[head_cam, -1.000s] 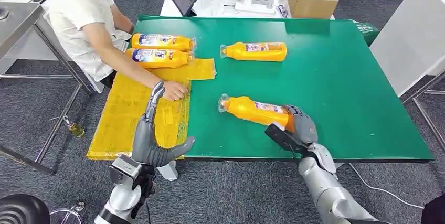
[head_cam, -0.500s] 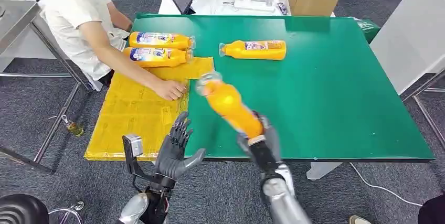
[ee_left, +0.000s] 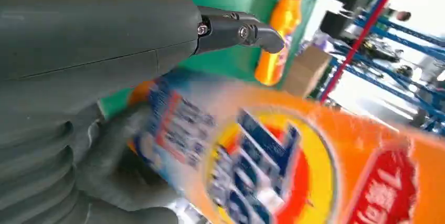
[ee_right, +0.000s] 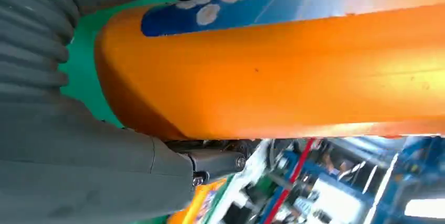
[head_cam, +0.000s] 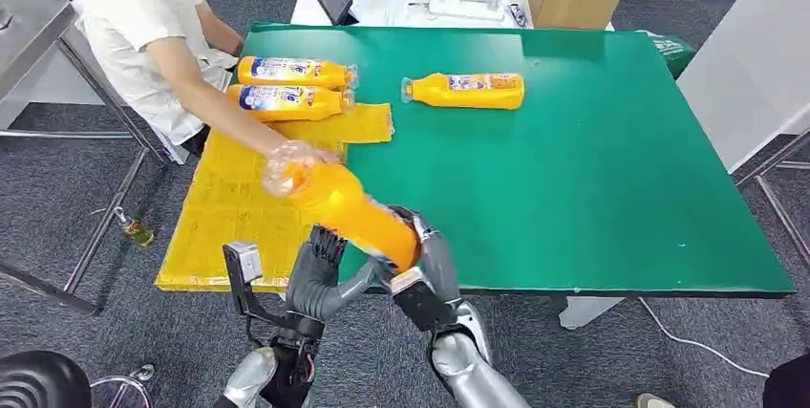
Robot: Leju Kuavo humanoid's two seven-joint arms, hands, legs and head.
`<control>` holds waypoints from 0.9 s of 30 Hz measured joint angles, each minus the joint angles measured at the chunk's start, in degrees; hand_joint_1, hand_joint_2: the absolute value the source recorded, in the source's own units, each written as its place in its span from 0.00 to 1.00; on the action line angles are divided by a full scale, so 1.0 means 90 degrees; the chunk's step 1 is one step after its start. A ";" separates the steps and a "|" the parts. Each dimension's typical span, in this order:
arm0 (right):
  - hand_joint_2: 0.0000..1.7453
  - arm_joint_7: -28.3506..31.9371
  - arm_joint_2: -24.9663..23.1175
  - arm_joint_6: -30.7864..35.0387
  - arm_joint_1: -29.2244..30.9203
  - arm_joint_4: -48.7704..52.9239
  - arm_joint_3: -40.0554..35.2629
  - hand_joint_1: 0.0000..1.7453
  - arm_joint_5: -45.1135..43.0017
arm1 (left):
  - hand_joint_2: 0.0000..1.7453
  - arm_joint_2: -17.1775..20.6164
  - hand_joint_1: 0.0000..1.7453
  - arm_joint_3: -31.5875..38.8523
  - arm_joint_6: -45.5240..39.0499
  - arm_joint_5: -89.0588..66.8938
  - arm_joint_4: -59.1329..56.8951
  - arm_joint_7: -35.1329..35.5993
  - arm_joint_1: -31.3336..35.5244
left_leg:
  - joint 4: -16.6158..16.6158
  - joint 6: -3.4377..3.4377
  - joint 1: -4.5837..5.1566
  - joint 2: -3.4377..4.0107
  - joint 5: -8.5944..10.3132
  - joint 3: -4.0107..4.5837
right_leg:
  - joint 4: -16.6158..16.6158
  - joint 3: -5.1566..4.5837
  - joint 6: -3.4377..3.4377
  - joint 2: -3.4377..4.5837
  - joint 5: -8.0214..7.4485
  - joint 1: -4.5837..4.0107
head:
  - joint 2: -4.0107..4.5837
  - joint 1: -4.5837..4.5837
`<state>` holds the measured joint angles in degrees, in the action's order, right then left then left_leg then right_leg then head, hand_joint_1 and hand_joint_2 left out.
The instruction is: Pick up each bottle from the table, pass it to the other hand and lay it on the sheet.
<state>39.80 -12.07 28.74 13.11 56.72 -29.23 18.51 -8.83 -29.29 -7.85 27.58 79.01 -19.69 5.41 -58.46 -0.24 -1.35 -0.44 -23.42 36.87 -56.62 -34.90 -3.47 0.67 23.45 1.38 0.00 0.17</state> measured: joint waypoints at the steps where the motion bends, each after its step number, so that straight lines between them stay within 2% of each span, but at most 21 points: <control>1: 1.00 -0.0007 -0.0005 -0.0019 0.0023 -0.0041 -0.0068 0.93 0.0031 | 1.00 -0.0005 0.00 0.0000 0.0000 -0.0017 0.0027 -0.0068 0.0005 | 0.0000 0.0000 -0.0001 0.0000 0.0000 0.0000 | 0.0000 0.0000 0.0000 0.0000 0.0000 0.0000 | 0.0000 0.0000; 5: 1.00 -0.0014 -0.0075 -0.0119 0.0087 -0.0276 -0.0332 0.93 0.0129 | 1.00 -0.0041 0.00 0.0012 -0.0136 -0.0240 0.0240 -0.0410 0.0013 | 0.0000 0.0000 -0.0001 0.0000 0.0000 0.0001 | 0.0000 0.0000 0.0000 -0.0001 0.0001 0.0000 | 0.0000 0.0000; 11: 1.00 0.0005 -0.0138 -0.0119 0.0135 -0.0471 -0.0488 0.90 0.0128 | 1.00 -0.0044 0.00 0.0046 -0.0228 -0.0294 0.0393 -0.0485 0.0008 | 0.0000 0.0000 0.0000 0.0000 -0.0001 0.0003 | 0.0000 -0.0002 0.0000 -0.0001 0.0001 0.0000 | 0.0000 -0.0002; 14: 1.00 0.0005 -0.0143 -0.0146 0.0154 -0.0522 -0.0529 0.92 0.0119 | 1.00 -0.0053 0.00 0.0073 -0.0282 -0.0296 0.0435 -0.0532 -0.0002 | 0.0000 0.0000 0.0000 0.0000 0.0000 0.0003 | 0.0000 -0.0001 0.0000 -0.0001 0.0001 0.0000 | 0.0000 0.0000; 22: 1.00 0.0015 -0.0143 0.0143 0.0144 -0.0731 -0.0619 0.91 0.0306 | 1.00 -0.0048 0.00 0.0318 0.0206 0.0527 0.0563 0.0037 -0.0029 | 0.0000 0.0000 -0.0001 0.0000 0.0000 0.0003 | 0.0000 -0.0004 0.0000 0.0000 0.0001 0.0000 | 0.0000 -0.0002; 23: 1.00 0.0015 -0.0143 0.0151 0.0144 -0.0748 -0.0624 0.94 0.0318 | 1.00 -0.0036 0.71 0.0333 0.0223 0.0534 0.0563 0.0051 -0.0032 | 0.0000 0.0000 -0.0001 0.0000 -0.0001 0.0003 | 0.0000 -0.0005 0.0000 0.0000 0.0001 0.0000 | 0.0000 0.0000; 24: 1.00 0.0015 -0.0143 0.0153 0.0146 -0.0767 -0.0624 0.93 0.0323 | 1.00 -0.0031 1.00 0.0345 0.0233 0.0539 0.0563 0.0059 -0.0036 | 0.0000 0.0000 -0.0001 0.0001 0.0000 0.0004 | 0.0000 -0.0005 0.0000 0.0000 0.0001 0.0000 | 0.0000 0.0000; 27: 1.00 0.0015 -0.0143 0.0175 0.0154 -0.0806 -0.0631 0.92 0.0345 | 1.00 -0.0032 1.00 0.0379 0.0276 0.0583 0.0563 0.0102 -0.0043 | 0.0000 0.0000 0.0000 0.0001 -0.0001 0.0005 | 0.0000 -0.0005 0.0000 0.0000 0.0001 0.0000 | 0.0000 0.0000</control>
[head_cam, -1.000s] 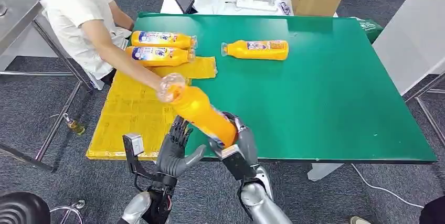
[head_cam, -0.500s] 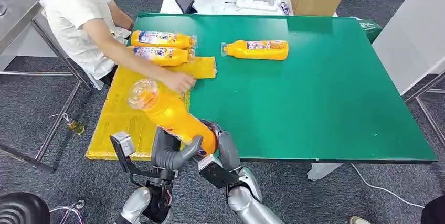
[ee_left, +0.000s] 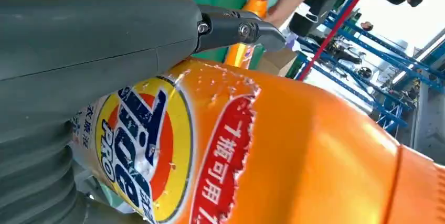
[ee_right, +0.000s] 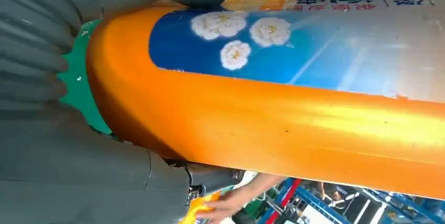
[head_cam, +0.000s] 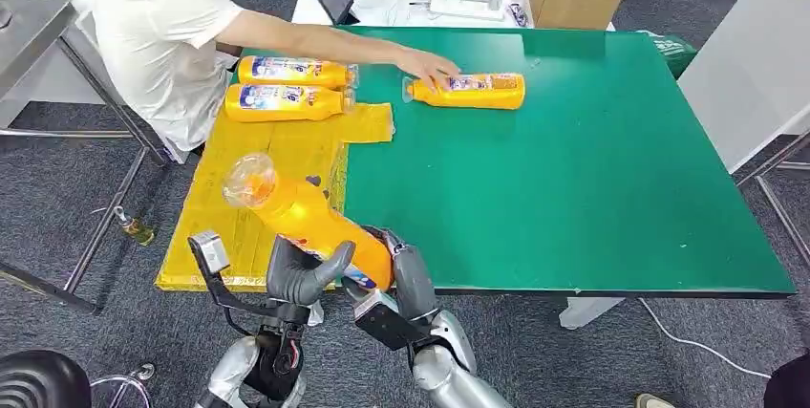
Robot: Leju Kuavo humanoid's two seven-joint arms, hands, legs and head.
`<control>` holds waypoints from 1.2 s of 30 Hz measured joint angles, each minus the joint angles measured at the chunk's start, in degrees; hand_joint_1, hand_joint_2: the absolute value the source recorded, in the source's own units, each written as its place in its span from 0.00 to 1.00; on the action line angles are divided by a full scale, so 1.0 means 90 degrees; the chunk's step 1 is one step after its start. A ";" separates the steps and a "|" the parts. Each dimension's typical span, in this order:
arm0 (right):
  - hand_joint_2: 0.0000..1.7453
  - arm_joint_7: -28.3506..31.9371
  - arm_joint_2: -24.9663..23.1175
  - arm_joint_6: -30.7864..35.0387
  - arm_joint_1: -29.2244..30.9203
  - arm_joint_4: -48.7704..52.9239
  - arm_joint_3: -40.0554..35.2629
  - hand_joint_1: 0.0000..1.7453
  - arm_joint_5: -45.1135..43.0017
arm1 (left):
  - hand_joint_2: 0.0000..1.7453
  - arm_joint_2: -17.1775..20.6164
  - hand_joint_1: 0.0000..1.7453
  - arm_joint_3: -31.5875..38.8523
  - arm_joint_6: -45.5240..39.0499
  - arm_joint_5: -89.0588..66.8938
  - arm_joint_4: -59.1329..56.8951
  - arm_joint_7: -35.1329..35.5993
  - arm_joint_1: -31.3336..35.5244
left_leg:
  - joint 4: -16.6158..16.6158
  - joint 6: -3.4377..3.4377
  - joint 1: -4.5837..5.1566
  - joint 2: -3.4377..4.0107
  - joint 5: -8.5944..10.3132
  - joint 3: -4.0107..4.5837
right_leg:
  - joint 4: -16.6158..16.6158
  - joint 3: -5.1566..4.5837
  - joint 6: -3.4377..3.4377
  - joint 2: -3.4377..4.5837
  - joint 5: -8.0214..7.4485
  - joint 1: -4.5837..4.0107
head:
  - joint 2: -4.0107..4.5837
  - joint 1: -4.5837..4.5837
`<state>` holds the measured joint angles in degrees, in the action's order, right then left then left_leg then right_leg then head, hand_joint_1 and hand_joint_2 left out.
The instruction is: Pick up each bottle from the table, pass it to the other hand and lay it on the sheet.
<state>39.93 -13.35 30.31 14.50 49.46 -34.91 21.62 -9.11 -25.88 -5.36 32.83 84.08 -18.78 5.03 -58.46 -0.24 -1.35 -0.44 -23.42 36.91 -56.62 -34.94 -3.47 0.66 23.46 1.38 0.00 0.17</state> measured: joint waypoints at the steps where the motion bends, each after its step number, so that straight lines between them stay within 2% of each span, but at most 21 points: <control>1: 1.00 0.0000 0.0000 0.0052 0.0006 -0.0012 -0.0002 0.94 0.0037 | 1.00 0.0005 1.00 0.0003 0.0056 0.0044 -0.0002 0.0037 0.0001 | 0.0000 0.0000 0.0000 0.0000 0.0000 0.0000 | 0.0000 0.0000 0.0000 0.0000 0.0000 0.0000 | 0.0000 0.0000; 5: 1.00 -0.0002 0.0002 0.0542 0.0080 -0.0083 -0.0095 0.91 0.0462 | 1.00 0.0066 1.00 0.0076 0.0722 0.0528 -0.0180 0.0270 0.0063 | 0.0000 0.0000 0.0000 0.0001 0.0001 -0.0001 | 0.0000 -0.0001 0.0000 0.0000 -0.0001 0.0000 | 0.0000 0.0000; 6: 1.00 -0.0012 0.0002 0.0669 0.0098 -0.0109 -0.0109 0.87 0.0583 | 1.00 0.0092 1.00 0.0105 0.0895 0.0666 -0.0243 0.0331 0.0094 | 0.0000 0.0000 0.0000 0.0001 0.0001 -0.0001 | 0.0000 -0.0001 0.0000 0.0000 -0.0001 0.0000 | 0.0000 0.0000; 7: 1.00 -0.0029 0.0002 0.0788 0.0110 -0.0141 -0.0121 0.70 0.0693 | 1.00 0.0124 1.00 0.0122 0.1067 0.0788 -0.0311 0.0382 0.0124 | 0.0000 0.0000 -0.0001 0.0001 0.0001 -0.0001 | 0.0000 -0.0001 0.0000 0.0000 -0.0001 -0.0001 | 0.0000 -0.0002; 8: 1.00 -0.0044 0.0002 0.0894 0.0129 -0.0185 -0.0143 0.17 0.0775 | 1.00 0.0156 1.00 0.0144 0.1227 0.0882 -0.0377 0.0418 0.0150 | 0.0000 -0.0001 -0.0001 0.0001 0.0001 -0.0001 | 0.0000 -0.0001 0.0000 0.0001 -0.0001 -0.0001 | 0.0000 0.0000; 9: 1.00 -0.0046 0.0005 0.0955 0.0151 -0.0233 -0.0168 0.00 0.0828 | 1.00 0.0185 1.00 0.0163 0.1358 0.0933 -0.0435 0.0440 0.0164 | 0.0000 -0.0001 -0.0001 0.0001 0.0001 -0.0001 | 0.0000 -0.0002 0.0000 0.0001 -0.0001 -0.0001 | 0.0000 -0.0002; 13: 1.00 -0.0027 0.0002 0.0986 0.0156 -0.0359 -0.0209 0.00 0.0872 | 1.00 0.0228 1.00 0.0221 0.1550 0.0879 -0.0554 0.0420 0.0181 | 0.0000 0.0000 -0.0001 0.0000 0.0001 0.0000 | 0.0000 -0.0001 0.0000 0.0000 -0.0001 0.0000 | 0.0000 0.0002; 17: 1.00 -0.0192 0.0002 0.1100 0.0134 -0.0386 -0.0039 0.00 0.1850 | 1.00 0.0228 1.00 0.0238 0.1397 0.0508 -0.0554 0.0245 0.0169 | 0.0000 0.0000 0.0000 0.0000 0.0000 0.0002 | 0.0000 -0.0002 0.0000 0.0000 0.0000 0.0001 | 0.0000 0.0000; 21: 1.00 -0.0216 0.0002 0.1100 0.0107 -0.0386 0.0102 0.00 0.2130 | 1.00 0.0228 1.00 0.0243 0.1385 0.0459 -0.0554 0.0229 0.0142 | 0.0000 0.0000 0.0000 0.0000 0.0000 0.0002 | 0.0000 -0.0003 0.0000 0.0000 0.0000 0.0000 | 0.0000 0.0000; 22: 0.00 -0.0216 0.0000 0.1100 0.0098 -0.0386 0.0126 0.00 0.2147 | 1.00 0.0228 1.00 0.0243 0.1382 0.0452 -0.0554 0.0231 0.0141 | 0.0000 0.0000 0.0000 0.0000 0.0000 0.0002 | 0.0000 -0.0003 0.0000 0.0000 0.0000 0.0000 | 0.0000 0.0000; 32: 0.00 -0.0034 -0.0206 0.1100 -0.0132 -0.0389 0.0638 0.00 0.2688 | 1.00 0.0226 1.00 0.0311 0.0797 0.0035 -0.0479 0.0059 0.0110 | 0.0000 -0.0001 -0.0001 -0.0001 0.0000 0.0003 | 0.0000 -0.0004 0.0000 0.0001 0.0000 0.0000 | 0.0000 0.0000; 36: 0.00 -0.0024 -0.0294 0.1105 -0.0531 0.0032 0.0945 0.00 0.2971 | 1.00 0.0260 1.00 0.0654 -0.0020 -0.0450 -0.0410 -0.0058 0.0099 | 0.0000 -0.0001 -0.0001 -0.0002 0.0000 0.0005 | 0.0000 -0.0005 0.0001 -0.0001 0.0001 -0.0001 | 0.0000 0.0002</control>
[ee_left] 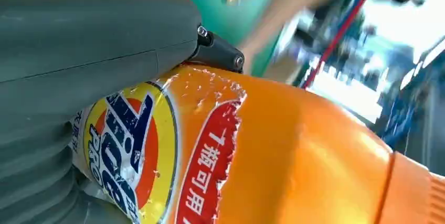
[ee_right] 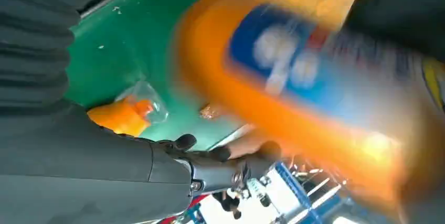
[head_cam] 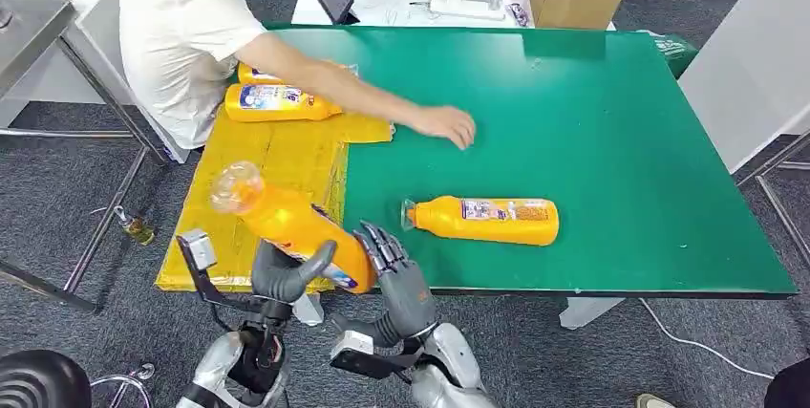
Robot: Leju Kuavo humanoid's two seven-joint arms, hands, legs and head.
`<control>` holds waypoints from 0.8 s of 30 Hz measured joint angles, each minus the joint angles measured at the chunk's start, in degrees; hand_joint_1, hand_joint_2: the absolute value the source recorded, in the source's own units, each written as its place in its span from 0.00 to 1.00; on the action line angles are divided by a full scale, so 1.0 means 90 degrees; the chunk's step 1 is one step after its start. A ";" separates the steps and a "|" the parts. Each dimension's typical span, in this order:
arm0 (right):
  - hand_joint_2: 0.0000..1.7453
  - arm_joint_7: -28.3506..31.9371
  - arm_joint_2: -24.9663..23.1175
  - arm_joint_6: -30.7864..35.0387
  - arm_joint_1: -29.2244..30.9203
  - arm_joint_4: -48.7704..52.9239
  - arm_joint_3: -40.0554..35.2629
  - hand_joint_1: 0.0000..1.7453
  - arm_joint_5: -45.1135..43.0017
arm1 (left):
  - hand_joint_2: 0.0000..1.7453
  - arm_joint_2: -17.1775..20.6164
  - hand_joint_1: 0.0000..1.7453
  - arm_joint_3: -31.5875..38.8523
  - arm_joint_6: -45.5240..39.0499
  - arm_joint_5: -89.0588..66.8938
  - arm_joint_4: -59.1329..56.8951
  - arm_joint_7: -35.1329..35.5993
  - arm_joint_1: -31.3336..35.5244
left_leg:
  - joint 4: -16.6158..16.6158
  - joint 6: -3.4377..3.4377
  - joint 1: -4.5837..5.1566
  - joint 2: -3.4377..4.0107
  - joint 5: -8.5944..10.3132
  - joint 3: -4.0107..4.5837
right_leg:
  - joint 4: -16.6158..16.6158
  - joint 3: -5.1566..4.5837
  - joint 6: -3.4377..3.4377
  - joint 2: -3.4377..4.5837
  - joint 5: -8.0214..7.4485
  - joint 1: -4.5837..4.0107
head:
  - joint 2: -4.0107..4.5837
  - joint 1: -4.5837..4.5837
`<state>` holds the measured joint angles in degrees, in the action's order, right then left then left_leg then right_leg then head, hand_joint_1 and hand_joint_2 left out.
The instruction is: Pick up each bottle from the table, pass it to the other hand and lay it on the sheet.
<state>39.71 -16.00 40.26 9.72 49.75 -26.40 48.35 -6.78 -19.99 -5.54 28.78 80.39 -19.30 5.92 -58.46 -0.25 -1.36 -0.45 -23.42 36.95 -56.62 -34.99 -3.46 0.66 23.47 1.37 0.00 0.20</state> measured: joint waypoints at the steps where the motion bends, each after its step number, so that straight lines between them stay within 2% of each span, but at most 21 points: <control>1: 0.00 0.0002 -0.0034 0.0000 -0.0140 0.0262 0.0104 0.00 0.0127 | 1.00 0.0029 1.00 0.0125 -0.0446 -0.0405 -0.0009 -0.0089 0.0022 | 0.0000 0.0000 0.0000 -0.0001 0.0000 0.0000 | 0.0000 -0.0003 0.0000 0.0001 0.0000 -0.0001 | 0.0000 -0.0005; 5: 0.00 0.0015 -0.0109 0.0002 -0.0564 0.1737 0.0571 0.00 0.1483 | 1.00 0.0180 1.00 0.0432 -0.1785 -0.2257 -0.0202 -0.0556 0.0333 | 0.0000 0.0001 -0.0003 -0.0002 0.0004 0.0005 | -0.0001 -0.0006 0.0001 -0.0001 -0.0001 -0.0002 | 0.0000 0.0002; 8: 0.00 0.0017 -0.0206 0.0005 -0.0705 0.2606 0.0989 0.00 0.2293 | 1.00 0.0267 1.00 0.0690 -0.2000 -0.3018 -0.0360 -0.0587 0.0607 | 0.0000 0.0001 -0.0003 -0.0002 0.0006 0.0002 | -0.0001 0.0000 0.0000 -0.0001 -0.0003 -0.0001 | 0.0000 0.0000; 13: 0.00 0.0017 -0.0294 0.0003 -0.0876 0.3278 0.1632 0.00 0.2499 | 1.00 0.0522 1.00 0.1054 -0.2836 -0.4627 -0.0413 -0.0609 0.0893 | -0.0001 0.0002 -0.0001 -0.0001 0.0006 0.0001 | -0.0001 -0.0001 0.0000 -0.0001 -0.0005 0.0000 | 0.0000 -0.0002; 17: 0.00 0.0017 -0.0306 0.0002 -0.0923 0.3387 0.1819 0.00 0.2307 | 1.00 0.0717 1.00 0.1114 -0.3326 -0.6565 -0.0522 -0.0271 0.1058 | -0.0001 0.0001 -0.0002 -0.0001 0.0005 0.0001 | -0.0001 -0.0004 0.0000 0.0000 -0.0004 -0.0001 | 0.0000 -0.0002; 19: 0.00 0.0017 -0.0321 0.0002 -0.0947 0.3380 0.1833 0.00 0.2119 | 1.00 0.0775 1.00 0.1061 -0.3218 -0.7849 -0.0780 0.0159 0.1271 | -0.0001 0.0001 -0.0002 -0.0002 0.0005 0.0003 | 0.0000 -0.0015 0.0001 -0.0003 -0.0003 -0.0001 | 0.0000 -0.0002; 21: 0.00 0.0017 -0.0335 0.0000 -0.0926 0.3297 0.1802 0.00 0.1935 | 1.00 0.0864 1.00 0.0831 -0.2717 -0.9177 -0.1344 0.0709 0.1666 | 0.0000 0.0002 -0.0003 -0.0017 0.0009 0.0005 | -0.0001 0.0004 0.0001 -0.0019 0.0000 -0.0002 | 0.0000 0.0005; 24: 0.00 0.0017 -0.0352 0.0000 -0.0932 0.3232 0.1760 0.00 0.1904 | 1.00 0.0930 1.00 0.0623 -0.2638 -0.9422 -0.1759 0.0809 0.1857 | 0.0000 0.0001 -0.0002 0.0005 0.0009 0.0004 | -0.0003 -0.0007 0.0003 -0.0001 -0.0009 -0.0001 | 0.0000 0.0000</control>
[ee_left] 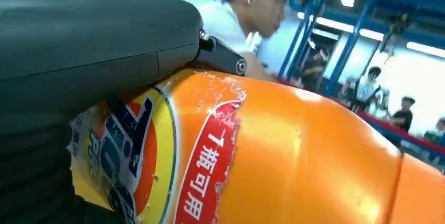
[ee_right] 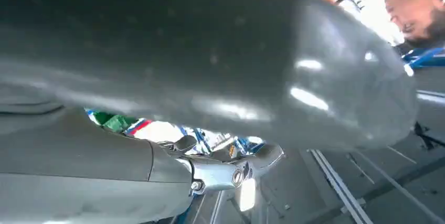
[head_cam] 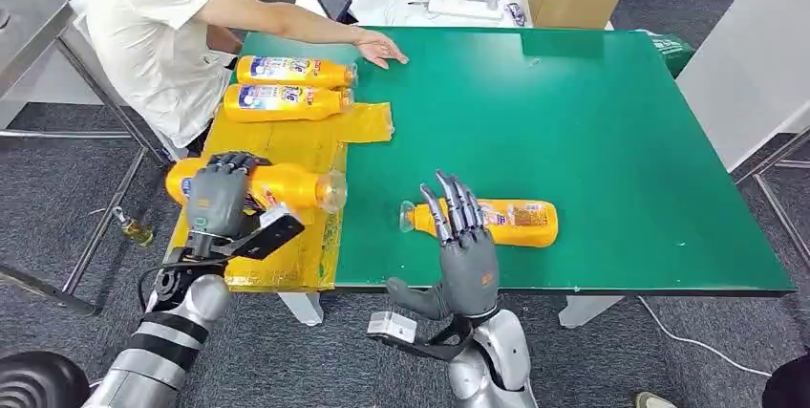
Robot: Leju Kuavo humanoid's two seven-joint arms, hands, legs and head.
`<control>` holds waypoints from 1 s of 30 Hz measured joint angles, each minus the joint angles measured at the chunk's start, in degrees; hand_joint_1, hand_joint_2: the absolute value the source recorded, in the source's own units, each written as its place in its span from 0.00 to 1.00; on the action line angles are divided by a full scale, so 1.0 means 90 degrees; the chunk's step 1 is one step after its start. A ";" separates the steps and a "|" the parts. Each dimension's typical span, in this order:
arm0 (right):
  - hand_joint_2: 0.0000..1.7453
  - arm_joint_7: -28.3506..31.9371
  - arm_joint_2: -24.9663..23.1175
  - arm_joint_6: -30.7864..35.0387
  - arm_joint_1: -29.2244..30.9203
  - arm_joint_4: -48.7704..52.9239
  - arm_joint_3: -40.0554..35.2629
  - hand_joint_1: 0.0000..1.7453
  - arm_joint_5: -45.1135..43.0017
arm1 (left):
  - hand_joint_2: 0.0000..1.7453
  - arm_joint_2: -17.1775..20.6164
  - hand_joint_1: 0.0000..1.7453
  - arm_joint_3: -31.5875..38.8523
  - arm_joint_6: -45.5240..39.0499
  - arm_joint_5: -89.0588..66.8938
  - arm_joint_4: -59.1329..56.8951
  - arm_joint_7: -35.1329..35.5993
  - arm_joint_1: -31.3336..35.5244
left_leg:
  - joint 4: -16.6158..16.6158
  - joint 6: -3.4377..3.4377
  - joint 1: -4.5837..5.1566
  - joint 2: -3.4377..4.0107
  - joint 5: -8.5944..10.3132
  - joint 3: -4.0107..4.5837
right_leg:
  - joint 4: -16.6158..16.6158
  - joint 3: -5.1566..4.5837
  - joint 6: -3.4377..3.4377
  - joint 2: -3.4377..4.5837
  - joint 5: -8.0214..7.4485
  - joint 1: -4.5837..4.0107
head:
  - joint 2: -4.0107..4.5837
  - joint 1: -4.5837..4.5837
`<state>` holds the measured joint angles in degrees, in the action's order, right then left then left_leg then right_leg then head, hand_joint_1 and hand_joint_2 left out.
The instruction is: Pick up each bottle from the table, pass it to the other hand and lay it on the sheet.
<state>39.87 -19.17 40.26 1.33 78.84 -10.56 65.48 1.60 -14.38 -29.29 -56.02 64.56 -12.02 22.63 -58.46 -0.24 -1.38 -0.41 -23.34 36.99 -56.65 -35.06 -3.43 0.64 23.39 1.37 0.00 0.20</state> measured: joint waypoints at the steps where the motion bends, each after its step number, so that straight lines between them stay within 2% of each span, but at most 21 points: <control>1: 0.00 0.0000 -0.0002 -0.0002 0.0002 -0.0022 -0.0002 0.00 -0.0012 | 1.00 0.0000 1.00 -0.0054 0.0061 -0.0010 -0.0109 0.0044 0.0077 | -0.0001 0.0000 0.0001 0.0000 0.0000 -0.0001 | 0.0000 -0.0006 0.0000 0.0000 0.0000 0.0001 | 0.0000 0.0002; 5: 0.00 0.0000 -0.0002 -0.0002 0.0049 -0.0151 -0.0138 0.00 -0.0224 | 1.00 0.0000 1.00 -0.0410 0.1459 -0.0250 -0.0948 0.0274 0.0774 | -0.0002 0.0000 0.0001 -0.0018 0.0004 0.0002 | 0.0001 0.0001 -0.0001 -0.0012 0.0001 0.0001 | 0.0000 -0.0005; 9: 0.00 0.0000 0.0015 -0.0002 0.0099 -0.0289 -0.0306 0.00 -0.0463 | 1.00 -0.0068 0.98 -0.0747 0.2893 0.0044 -0.1814 0.0088 0.1525 | -0.0002 -0.0006 0.0000 -0.0016 0.0009 0.0004 | -0.0001 0.0001 -0.0001 -0.0011 -0.0001 0.0000 | 0.0000 0.0000; 10: 0.00 0.0000 0.0024 -0.0002 0.0114 -0.0330 -0.0352 0.00 -0.0515 | 1.00 -0.0078 0.93 -0.0792 0.3092 0.0149 -0.1953 0.0014 0.1676 | -0.0002 -0.0007 0.0000 -0.0014 0.0009 0.0004 | -0.0001 0.0001 0.0002 -0.0010 -0.0003 0.0000 | 0.0000 0.0005; 12: 0.00 0.0000 0.0049 -0.0002 0.0129 -0.0401 -0.0440 0.00 -0.0602 | 1.00 -0.0092 0.60 -0.0874 0.3325 0.0316 -0.2166 -0.0075 0.1876 | -0.0002 -0.0007 0.0000 -0.0010 0.0009 0.0003 | -0.0001 0.0000 0.0002 -0.0005 -0.0004 0.0000 | 0.0000 0.0000; 13: 0.00 0.0000 0.0056 -0.0002 0.0138 -0.0445 -0.0481 0.00 -0.0661 | 1.00 -0.0102 0.65 -0.0920 0.3412 0.0372 -0.2280 -0.0090 0.1980 | -0.0002 -0.0007 -0.0001 -0.0011 0.0009 0.0005 | -0.0001 -0.0001 0.0002 -0.0005 -0.0003 -0.0001 | 0.0000 0.0002; 14: 0.00 0.0002 0.0068 -0.0002 0.0161 -0.0527 -0.0542 0.00 -0.0743 | 1.00 -0.0119 0.58 -0.0998 0.3510 0.0442 -0.2463 -0.0090 0.2131 | -0.0002 -0.0007 -0.0001 -0.0012 0.0009 0.0009 | -0.0001 -0.0004 0.0002 -0.0007 -0.0003 -0.0001 | 0.0000 0.0002; 15: 0.00 0.0002 0.0080 -0.0002 0.0181 -0.0600 -0.0595 0.00 -0.0829 | 1.00 -0.0121 0.42 -0.1085 0.3614 0.0533 -0.2638 -0.0078 0.2272 | -0.0002 -0.0007 -0.0001 -0.0015 0.0010 0.0010 | -0.0001 -0.0004 0.0003 -0.0009 -0.0002 -0.0001 | 0.0000 0.0000; 16: 0.00 0.0002 0.0095 -0.0002 0.0193 -0.0670 -0.0656 0.00 -0.0945 | 1.00 -0.0124 0.33 -0.1142 0.3784 0.0647 -0.2747 -0.0053 0.2389 | -0.0002 -0.0007 -0.0001 -0.0015 0.0009 0.0010 | -0.0001 -0.0003 0.0003 -0.0009 -0.0002 -0.0001 | 0.0000 0.0002; 24: 0.00 0.0002 0.0134 -0.0002 0.0262 -0.0976 -0.0840 0.00 -0.1224 | 1.00 -0.0134 0.34 -0.1457 0.4061 0.0877 -0.3427 0.0148 0.2874 | -0.0002 -0.0007 -0.0001 -0.0013 0.0009 0.0010 | -0.0002 -0.0004 0.0003 -0.0007 -0.0003 -0.0001 | 0.0000 0.0002; 27: 0.00 0.0002 0.0138 -0.0002 0.0272 -0.1030 -0.0855 0.00 -0.1226 | 1.00 -0.0134 0.54 -0.1515 0.4061 0.0877 -0.3526 0.0150 0.2931 | -0.0002 -0.0007 -0.0001 -0.0013 0.0009 0.0010 | -0.0002 -0.0003 0.0003 -0.0007 -0.0003 -0.0001 | 0.0000 0.0002; 28: 0.00 0.0002 0.0138 -0.0002 0.0275 -0.1039 -0.0857 0.00 -0.1226 | 1.00 -0.0134 0.56 -0.1525 0.4061 0.0877 -0.3553 0.0151 0.2942 | -0.0002 -0.0007 -0.0001 -0.0013 0.0009 0.0010 | -0.0002 -0.0003 0.0003 -0.0007 -0.0003 -0.0001 | 0.0000 0.0000; 29: 0.00 0.0002 0.0138 -0.0002 0.0279 -0.1059 -0.0860 0.00 -0.1248 | 1.00 -0.0134 0.82 -0.1539 0.4058 0.0877 -0.3581 0.0177 0.2955 | -0.0002 -0.0007 -0.0001 -0.0013 0.0009 0.0010 | -0.0002 -0.0004 0.0003 -0.0007 -0.0003 -0.0001 | 0.0000 0.0002; 30: 0.00 0.0002 0.0141 -0.0002 0.0285 -0.1083 -0.0867 0.00 -0.1285 | 1.00 -0.0134 0.78 -0.1561 0.4053 0.0874 -0.3620 0.0247 0.2976 | -0.0002 -0.0007 -0.0001 -0.0013 0.0009 0.0010 | -0.0002 -0.0004 0.0003 -0.0007 -0.0003 -0.0001 | 0.0000 0.0002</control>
<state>39.89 -17.90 40.24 3.89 69.09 -18.36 53.92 0.39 -28.43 7.19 -48.15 31.98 -9.79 49.41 -58.48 -0.30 -1.39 -0.52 -23.26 37.08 -56.67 -35.09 -3.41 0.58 23.37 1.36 0.00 0.22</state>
